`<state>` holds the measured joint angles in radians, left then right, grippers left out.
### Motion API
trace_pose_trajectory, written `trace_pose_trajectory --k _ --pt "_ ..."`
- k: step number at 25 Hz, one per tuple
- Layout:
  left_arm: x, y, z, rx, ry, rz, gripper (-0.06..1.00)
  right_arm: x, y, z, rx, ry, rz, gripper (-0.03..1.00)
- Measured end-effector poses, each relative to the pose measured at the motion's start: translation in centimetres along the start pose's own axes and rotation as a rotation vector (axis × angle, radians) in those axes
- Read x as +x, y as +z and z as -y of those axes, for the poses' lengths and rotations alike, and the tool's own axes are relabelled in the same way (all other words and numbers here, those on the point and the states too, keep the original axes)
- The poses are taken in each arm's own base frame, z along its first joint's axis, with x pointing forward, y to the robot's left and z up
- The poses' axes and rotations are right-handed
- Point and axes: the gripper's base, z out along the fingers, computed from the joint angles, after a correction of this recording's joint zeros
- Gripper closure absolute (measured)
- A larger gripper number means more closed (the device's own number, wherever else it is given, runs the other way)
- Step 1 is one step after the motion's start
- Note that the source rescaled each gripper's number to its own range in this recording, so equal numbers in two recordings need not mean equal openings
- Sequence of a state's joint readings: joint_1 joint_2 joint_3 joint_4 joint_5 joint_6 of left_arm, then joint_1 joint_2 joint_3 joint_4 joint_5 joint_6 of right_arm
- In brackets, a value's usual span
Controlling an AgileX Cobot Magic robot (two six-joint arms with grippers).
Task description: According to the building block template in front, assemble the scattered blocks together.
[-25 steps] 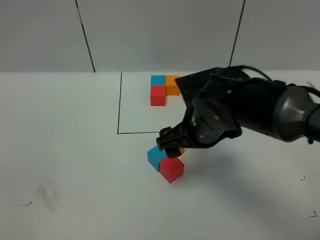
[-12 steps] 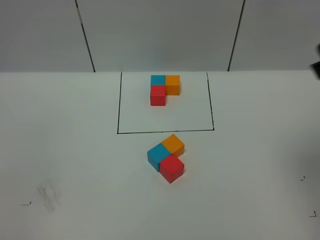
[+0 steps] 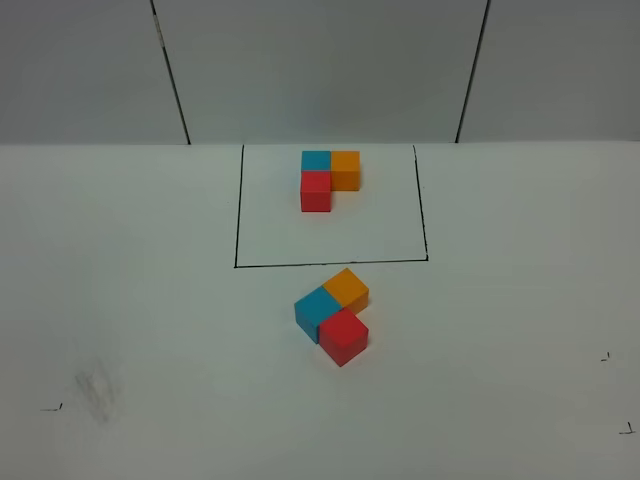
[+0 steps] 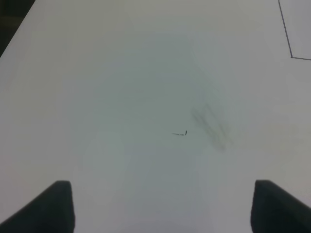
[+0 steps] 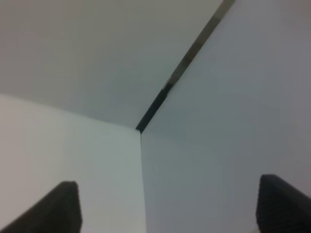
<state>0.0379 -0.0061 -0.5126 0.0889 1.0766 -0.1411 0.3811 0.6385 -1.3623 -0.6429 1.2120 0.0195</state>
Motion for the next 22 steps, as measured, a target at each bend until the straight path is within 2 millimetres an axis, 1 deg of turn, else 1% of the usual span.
trace_pose_trajectory --k 2,6,8,10,12,14,16,18,22 --pt "0.0 0.0 0.0 0.0 0.0 0.0 -0.05 1.7 -3.1 1.2 -0.038 0.088 0.083 0.34" --pt "0.0 0.0 0.0 0.0 0.0 0.0 -0.05 5.4 -8.7 2.1 -0.228 0.26 0.251 0.34" --pt "0.0 0.0 0.0 0.0 0.0 0.0 -0.05 7.2 -10.9 2.2 -0.297 0.308 0.321 0.34" --pt "0.0 0.0 0.0 0.0 0.0 0.0 -0.05 8.8 -12.3 1.7 -0.334 0.334 0.36 0.34" --pt "0.0 0.0 0.0 0.0 0.0 0.0 -0.05 10.2 -12.5 0.5 -0.342 0.338 0.348 0.34" --pt "0.0 0.0 0.0 0.0 0.0 0.0 -0.05 11.4 -11.4 -1.5 -0.317 0.316 0.285 0.34" --pt "0.0 0.0 0.0 0.0 0.0 0.0 -0.05 12.5 -9.9 -3.3 -0.281 0.282 0.204 0.34" --pt "0.0 0.0 0.0 0.0 0.0 0.0 -0.05 13.4 -7.9 -5.0 -0.28 0.27 0.108 0.34" --pt "0.0 0.0 0.0 -0.001 0.0 0.0 -0.05 15.5 -3.9 -7.4 -0.288 0.297 -0.049 0.34"
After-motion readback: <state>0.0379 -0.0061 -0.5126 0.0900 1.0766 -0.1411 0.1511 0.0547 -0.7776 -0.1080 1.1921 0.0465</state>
